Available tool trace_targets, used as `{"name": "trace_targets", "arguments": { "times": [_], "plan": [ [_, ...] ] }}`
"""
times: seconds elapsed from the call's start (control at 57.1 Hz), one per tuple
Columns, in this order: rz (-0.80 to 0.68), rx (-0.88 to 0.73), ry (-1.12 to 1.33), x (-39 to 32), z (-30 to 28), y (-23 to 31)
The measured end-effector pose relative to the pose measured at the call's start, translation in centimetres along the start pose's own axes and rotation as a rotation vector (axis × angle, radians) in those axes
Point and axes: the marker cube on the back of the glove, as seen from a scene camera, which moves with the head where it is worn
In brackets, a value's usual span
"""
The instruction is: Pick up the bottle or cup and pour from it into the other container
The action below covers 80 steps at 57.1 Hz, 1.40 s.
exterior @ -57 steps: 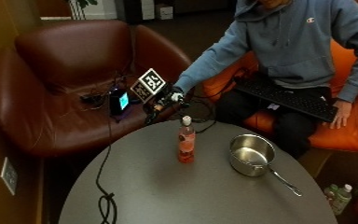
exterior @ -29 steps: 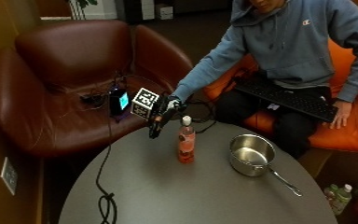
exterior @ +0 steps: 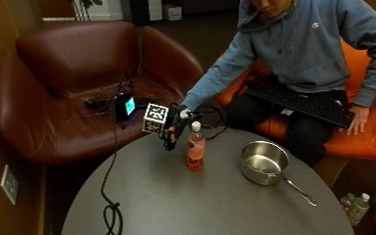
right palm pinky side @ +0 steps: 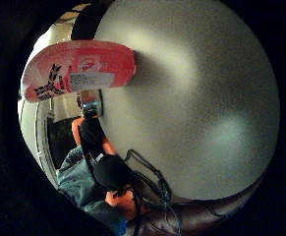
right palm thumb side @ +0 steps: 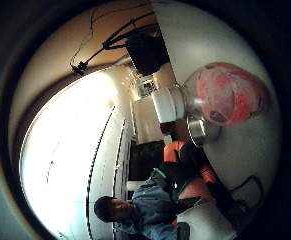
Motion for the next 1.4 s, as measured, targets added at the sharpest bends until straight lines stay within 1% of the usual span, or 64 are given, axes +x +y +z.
{"name": "trace_targets", "arguments": {
  "times": [0.122, 0.262, 0.455, 0.63, 0.717, 0.84, 0.927, 1.015, 1.26, 1.4],
  "plan": [
    [0.017, -0.04, 0.036, 0.9, 0.4, 0.1],
    [0.031, -0.043, 0.05, 1.4, 0.6, -0.3],
    [-0.03, -0.046, 0.076, 1.0, 1.3, -1.2],
    [-0.042, -0.057, 0.046, 1.3, 2.0, -1.3],
    [-0.024, -0.067, 0.032, 2.1, 2.1, -0.8],
    [-0.055, -0.07, 0.036, 1.3, 2.0, -1.9],
    [-0.041, -0.075, 0.029, 2.0, 2.1, -1.4],
    [-0.057, -0.079, 0.025, 1.7, 2.4, -1.9],
    [-0.049, -0.044, 0.026, 1.5, 3.5, -2.4],
    [-0.075, -0.014, 0.021, 0.6, 3.6, -3.1]
  ]
}}
